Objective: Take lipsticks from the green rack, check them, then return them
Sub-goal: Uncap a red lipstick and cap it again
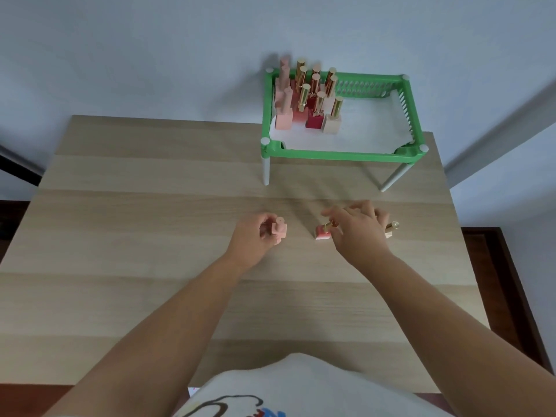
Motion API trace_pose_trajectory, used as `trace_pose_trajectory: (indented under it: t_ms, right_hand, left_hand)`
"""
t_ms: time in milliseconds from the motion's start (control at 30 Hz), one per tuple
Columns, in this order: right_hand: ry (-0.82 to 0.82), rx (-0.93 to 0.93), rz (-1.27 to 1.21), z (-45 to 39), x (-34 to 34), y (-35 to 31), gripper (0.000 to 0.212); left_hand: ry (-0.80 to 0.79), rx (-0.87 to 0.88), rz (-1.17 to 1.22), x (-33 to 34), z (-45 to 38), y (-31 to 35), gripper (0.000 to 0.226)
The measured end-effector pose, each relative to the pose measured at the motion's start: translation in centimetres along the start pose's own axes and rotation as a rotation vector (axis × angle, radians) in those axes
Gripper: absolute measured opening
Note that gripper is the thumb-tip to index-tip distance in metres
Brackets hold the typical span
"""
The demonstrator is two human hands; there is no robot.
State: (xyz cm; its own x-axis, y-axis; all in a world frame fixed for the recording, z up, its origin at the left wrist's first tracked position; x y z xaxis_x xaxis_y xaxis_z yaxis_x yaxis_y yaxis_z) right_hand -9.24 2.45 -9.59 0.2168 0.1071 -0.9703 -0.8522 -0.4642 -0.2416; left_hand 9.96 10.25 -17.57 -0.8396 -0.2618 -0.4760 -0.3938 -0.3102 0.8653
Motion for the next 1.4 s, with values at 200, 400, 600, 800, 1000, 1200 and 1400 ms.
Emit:
trace_pose_trajectory:
  t_ms: [200,400,600,800,1000,1200,1400]
  right_hand:
    - [-0.093,0.031,-0.252,0.6,0.7,-0.1,0.033]
    - [-0.052,0.078,-0.371,2.0,1.4,0.0,0.033]
    - [-0.096,0.223,-0.571,3.7,2.3,0.4,0.023]
    - [-0.115,0.290,-0.670,4.9,2.8,0.4,0.015]
    - [-0.130,0.306,-0.697,5.3,2.6,0.7,0.014]
    - [-0.078,0.221,-0.620,5.6,1.4,1.0,0.018]
    - [-0.062,0.111,-0.547,5.3,0.6,0.8,0.015]
  left_hand:
    - [0.132,-0.148,0.105,1.3,3.0,-1.9,0.056]
    - [0.225,-0.126,0.116,3.8,6.2,-1.7,0.046]
    - [0.064,0.000,0.060,5.5,6.4,0.1,0.039]
    - [-0.025,0.099,-0.041,5.9,6.3,1.6,0.034]
    - [-0.032,0.156,-0.070,5.5,6.5,2.2,0.023]
    - [-0.094,0.093,0.063,5.1,6.5,2.1,0.021]
    - [-0.103,0.084,0.209,3.8,6.8,2.6,0.023]
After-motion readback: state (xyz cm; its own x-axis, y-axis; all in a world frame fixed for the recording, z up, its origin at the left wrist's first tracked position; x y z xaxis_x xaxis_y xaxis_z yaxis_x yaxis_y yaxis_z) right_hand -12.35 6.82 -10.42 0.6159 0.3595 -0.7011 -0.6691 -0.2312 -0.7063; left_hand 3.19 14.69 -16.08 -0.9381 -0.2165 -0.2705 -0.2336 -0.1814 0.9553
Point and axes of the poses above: each hand's wrist, its own z-axis away from the middle knuckle, its own x-axis out of the palm, y = z × x, the point moved 7 cm from there along -z, towards the middle knuckle, and after that the axes turned 5 degrees about y, right-handed, at the moved point
